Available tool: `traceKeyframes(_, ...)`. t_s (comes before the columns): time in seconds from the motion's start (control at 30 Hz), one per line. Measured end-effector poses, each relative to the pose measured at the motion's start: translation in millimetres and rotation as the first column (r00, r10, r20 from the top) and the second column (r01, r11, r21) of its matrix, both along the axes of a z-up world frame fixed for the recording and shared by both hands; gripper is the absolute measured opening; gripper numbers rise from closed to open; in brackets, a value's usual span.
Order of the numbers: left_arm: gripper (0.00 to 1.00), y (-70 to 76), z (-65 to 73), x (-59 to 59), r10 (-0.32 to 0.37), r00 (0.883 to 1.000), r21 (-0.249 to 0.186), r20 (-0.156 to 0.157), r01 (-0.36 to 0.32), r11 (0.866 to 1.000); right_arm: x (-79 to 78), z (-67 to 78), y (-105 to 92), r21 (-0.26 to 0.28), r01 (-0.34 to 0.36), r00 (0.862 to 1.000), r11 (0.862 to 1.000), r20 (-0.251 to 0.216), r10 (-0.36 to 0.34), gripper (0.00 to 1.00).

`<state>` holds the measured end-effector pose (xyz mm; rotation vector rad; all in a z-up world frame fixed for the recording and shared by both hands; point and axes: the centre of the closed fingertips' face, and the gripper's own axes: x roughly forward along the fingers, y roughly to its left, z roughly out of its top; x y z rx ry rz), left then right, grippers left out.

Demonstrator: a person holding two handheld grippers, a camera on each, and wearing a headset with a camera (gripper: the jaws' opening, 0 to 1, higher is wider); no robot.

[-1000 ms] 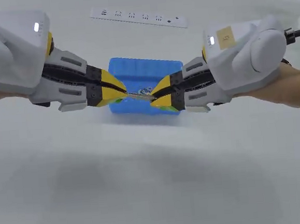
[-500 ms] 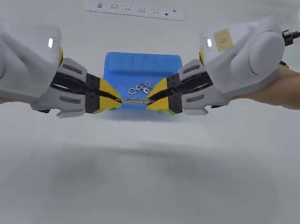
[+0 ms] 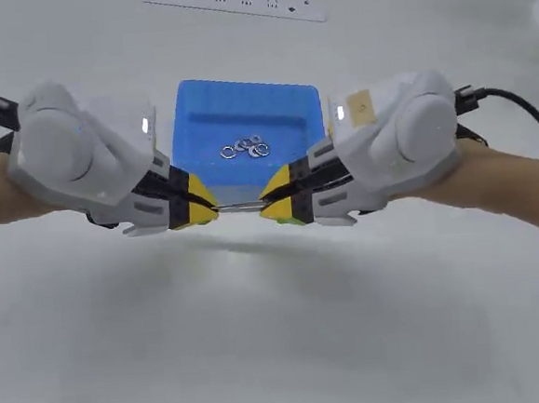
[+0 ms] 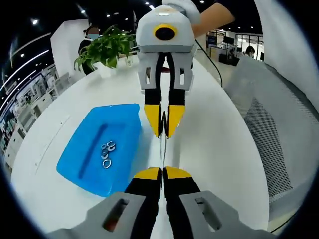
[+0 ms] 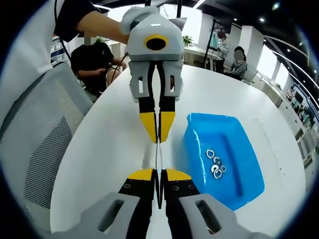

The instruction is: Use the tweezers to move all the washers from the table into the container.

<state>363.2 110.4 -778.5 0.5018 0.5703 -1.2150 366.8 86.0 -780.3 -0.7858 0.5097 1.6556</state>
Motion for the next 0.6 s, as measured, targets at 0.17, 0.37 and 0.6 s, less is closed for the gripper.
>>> traceKeyframes(0.17, 0.06, -3.7, -11.5, 2.3, 0.011, 1.000, 0.013, -0.018, -0.011, 1.000, 2.9, -13.2, -4.6, -0.005, 0.030, 0.999, 1.000, -0.016, -0.031, 0.08)
traceKeyframes(0.37, 0.06, -3.1, -15.9, 4.9, 0.028, 0.998, 0.007, -0.050, -0.028, 1.000, 6.3, -25.6, -4.7, -0.028, 0.043, 0.999, 0.999, -0.016, -0.043, 0.08)
traceKeyframes(0.6, 0.07, -1.0, -20.7, 2.3, 0.022, 0.998, 0.030, -0.053, -0.021, 0.999, 6.3, -23.7, -2.0, -0.021, 0.034, 0.999, 0.999, -0.011, -0.034, 0.08)
